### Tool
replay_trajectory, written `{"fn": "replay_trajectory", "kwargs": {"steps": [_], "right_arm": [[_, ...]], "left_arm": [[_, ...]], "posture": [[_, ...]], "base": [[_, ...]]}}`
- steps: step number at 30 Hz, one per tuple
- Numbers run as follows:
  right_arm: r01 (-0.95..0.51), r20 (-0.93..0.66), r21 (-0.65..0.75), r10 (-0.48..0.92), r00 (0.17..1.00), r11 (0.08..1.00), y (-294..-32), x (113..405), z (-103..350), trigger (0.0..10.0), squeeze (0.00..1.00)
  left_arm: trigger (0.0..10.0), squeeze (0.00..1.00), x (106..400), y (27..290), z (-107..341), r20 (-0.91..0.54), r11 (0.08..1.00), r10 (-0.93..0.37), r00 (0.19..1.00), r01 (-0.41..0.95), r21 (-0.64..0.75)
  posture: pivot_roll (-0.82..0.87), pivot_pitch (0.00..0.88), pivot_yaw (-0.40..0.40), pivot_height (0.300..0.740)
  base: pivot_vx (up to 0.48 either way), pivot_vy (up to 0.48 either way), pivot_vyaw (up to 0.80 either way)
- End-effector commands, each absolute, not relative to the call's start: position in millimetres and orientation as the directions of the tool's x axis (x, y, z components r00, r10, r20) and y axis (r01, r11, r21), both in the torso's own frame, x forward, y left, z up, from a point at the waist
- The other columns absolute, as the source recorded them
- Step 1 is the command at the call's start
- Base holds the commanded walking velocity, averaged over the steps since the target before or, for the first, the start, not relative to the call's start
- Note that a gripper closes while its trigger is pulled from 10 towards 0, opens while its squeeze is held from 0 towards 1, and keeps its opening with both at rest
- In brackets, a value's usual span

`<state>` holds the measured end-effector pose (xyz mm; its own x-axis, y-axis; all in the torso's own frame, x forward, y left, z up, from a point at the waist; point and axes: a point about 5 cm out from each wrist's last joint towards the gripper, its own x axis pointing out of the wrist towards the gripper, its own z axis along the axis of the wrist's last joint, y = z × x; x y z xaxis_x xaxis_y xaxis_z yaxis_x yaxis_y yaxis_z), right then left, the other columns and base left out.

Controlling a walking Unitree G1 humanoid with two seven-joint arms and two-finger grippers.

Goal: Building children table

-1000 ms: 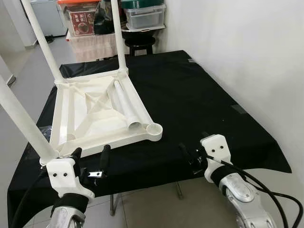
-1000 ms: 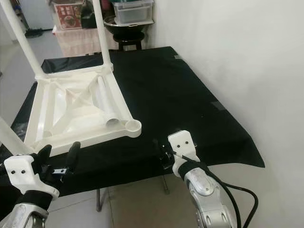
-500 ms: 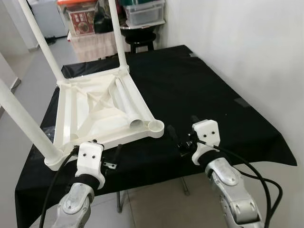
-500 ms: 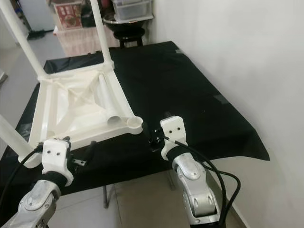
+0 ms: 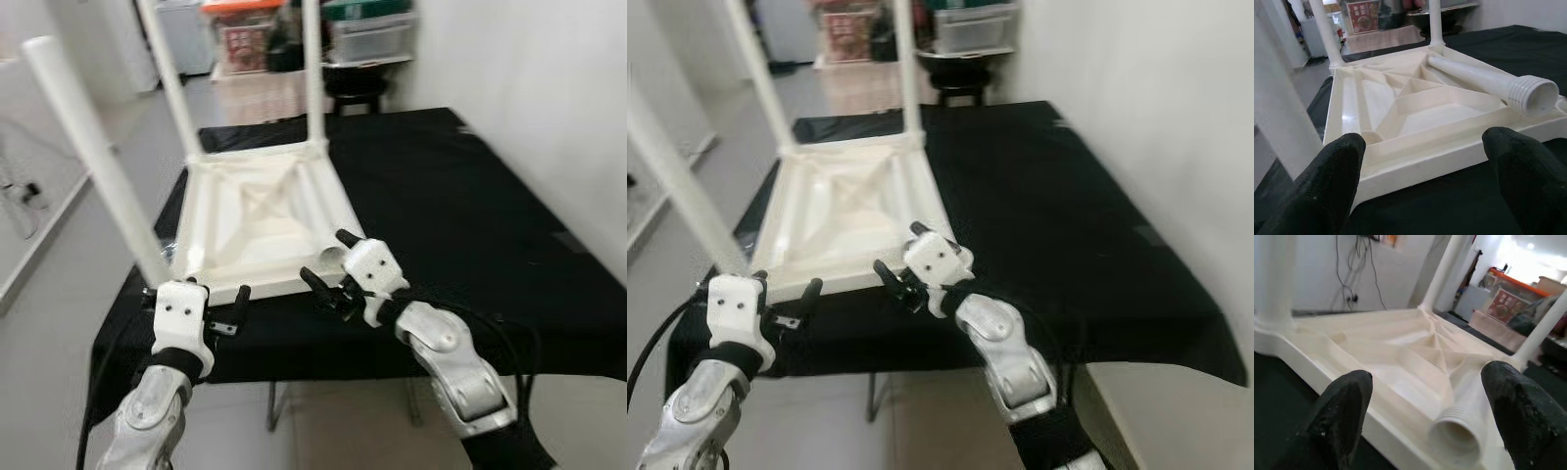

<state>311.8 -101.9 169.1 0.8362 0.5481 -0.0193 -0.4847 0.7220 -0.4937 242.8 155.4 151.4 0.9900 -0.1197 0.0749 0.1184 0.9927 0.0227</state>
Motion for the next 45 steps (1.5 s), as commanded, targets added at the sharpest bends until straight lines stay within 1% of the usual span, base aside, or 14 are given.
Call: {"fn": "replay_trajectory", "kwargs": {"steps": [1, 2, 4, 6, 8, 10, 11, 12, 22, 29, 35, 40, 44, 45], "right_arm": [[-0.459, -0.064, -0.514, 0.501, 0.863, 0.725, -104.6, 316.8, 162.2, 10.0, 0.00], [-0.427, -0.083, -0.529, 0.457, 0.886, 0.733, -108.7, 323.2, 160.1, 10.0, 0.00], [-0.427, -0.083, -0.529, 0.457, 0.886, 0.733, -108.7, 323.2, 160.1, 10.0, 0.00], [-0.367, -0.141, -0.553, 0.351, 0.926, 0.748, -120.2, 338.4, 156.6, 10.0, 0.00], [-0.369, -0.163, -0.559, 0.338, 0.927, 0.742, -122.8, 340.4, 156.0, 10.0, 0.00], [-0.409, -0.233, -0.603, 0.339, 0.912, 0.685, -129.4, 343.1, 154.5, 10.0, 0.00], [-0.409, -0.233, -0.603, 0.339, 0.912, 0.685, -129.4, 343.1, 154.5, 10.0, 0.00], [-0.421, -0.254, -0.619, 0.338, 0.906, 0.663, -131.7, 343.7, 154.2, 10.0, 0.00], [-0.381, -0.275, -0.669, 0.263, 0.925, 0.638, -147.6, 358.5, 164.4, 10.0, 0.00], [-0.354, -0.258, -0.671, 0.242, 0.935, 0.651, -142.3, 365.8, 168.5, 10.0, 0.00], [-0.284, -0.219, -0.721, 0.180, 0.959, 0.632, -140.0, 373.1, 169.9, 10.0, 0.00], [-0.218, -0.188, -0.726, 0.116, 0.975, 0.652, -131.8, 378.8, 164.9, 10.0, 0.00], [-0.217, -0.191, -0.698, 0.114, 0.975, 0.682, -123.6, 380.5, 159.2, 10.0, 0.00], [-0.217, -0.191, -0.681, 0.116, 0.975, 0.699, -119.2, 381.6, 156.1, 3.4, 0.00]], "left_arm": [[10.0, 0.00, 242.8, 152.4, 151.5, 0.063, 0.989, -0.147, 0.987, 0.148, -0.005], [10.0, 0.00, 243.0, 151.6, 150.5, 0.052, 0.987, -0.160, 0.986, 0.161, -0.020], [10.0, 0.00, 243.0, 151.6, 150.5, 0.052, 0.987, -0.160, 0.986, 0.161, -0.020], [10.0, 0.00, 243.6, 148.6, 147.9, 0.026, 0.975, -0.213, 0.977, 0.214, -0.056], [10.0, 0.00, 243.6, 147.9, 147.6, 0.023, 0.972, -0.226, 0.974, 0.227, -0.060], [10.0, 0.00, 243.3, 146.4, 146.5, 0.016, 0.967, -0.246, 0.969, 0.247, -0.070], [10.0, 0.00, 243.3, 146.4, 146.5, 0.016, 0.967, -0.246, 0.969, 0.247, -0.070], [10.0, 0.00, 243.1, 146.0, 146.0, 0.015, 0.965, -0.251, 0.968, 0.251, -0.074], [10.0, 0.00, 241.0, 144.4, 144.6, 0.002, 0.958, -0.269, 0.963, 0.268, -0.098], [10.0, 0.00, 240.3, 143.7, 144.3, -0.005, 0.954, -0.282, 0.959, 0.280, -0.107], [10.0, 0.00, 238.6, 143.4, 144.7, -0.009, 0.953, -0.284, 0.959, 0.281, -0.111], [10.0, 0.00, 237.5, 143.4, 145.1, -0.012, 0.953, -0.282, 0.959, 0.278, -0.117], [10.0, 0.00, 236.6, 143.4, 145.7, -0.013, 0.953, -0.281, 0.960, 0.278, -0.120], [10.0, 0.00, 236.1, 143.5, 145.8, -0.014, 0.953, -0.281, 0.960, 0.277, -0.122]], "posture": [[-0.04, 0.000, 0.049, 0.740], [-0.04, 0.000, 0.050, 0.740], [-0.04, 0.000, 0.050, 0.740], [-0.03, 0.000, 0.050, 0.740], [-0.03, 0.000, 0.050, 0.740], [-0.04, 0.005, 0.049, 0.740], [-0.04, 0.005, 0.049, 0.740], [-0.04, 0.005, 0.049, 0.740], [-0.03, 0.006, 0.046, 0.740], [-0.03, 0.007, 0.045, 0.740], [-0.02, 0.013, 0.042, 0.740], [-0.02, 0.019, 0.040, 0.740], [-0.01, 0.026, 0.041, 0.740], [-0.01, 0.028, 0.042, 0.740]], "base": [[0.000, 0.000, 0.80], [0.000, 0.000, 0.80], [0.000, 0.000, 0.80], [0.000, 0.000, 0.00], [0.000, 0.000, 0.00], [0.000, 0.000, 0.00], [0.000, 0.000, 0.00], [0.000, 0.000, 0.00], [0.000, 0.000, 0.00], [0.000, 0.000, 0.00], [0.000, 0.000, 0.00], [0.000, 0.000, 0.00], [0.000, 0.000, 0.00], [0.000, 0.000, 0.00]]}}
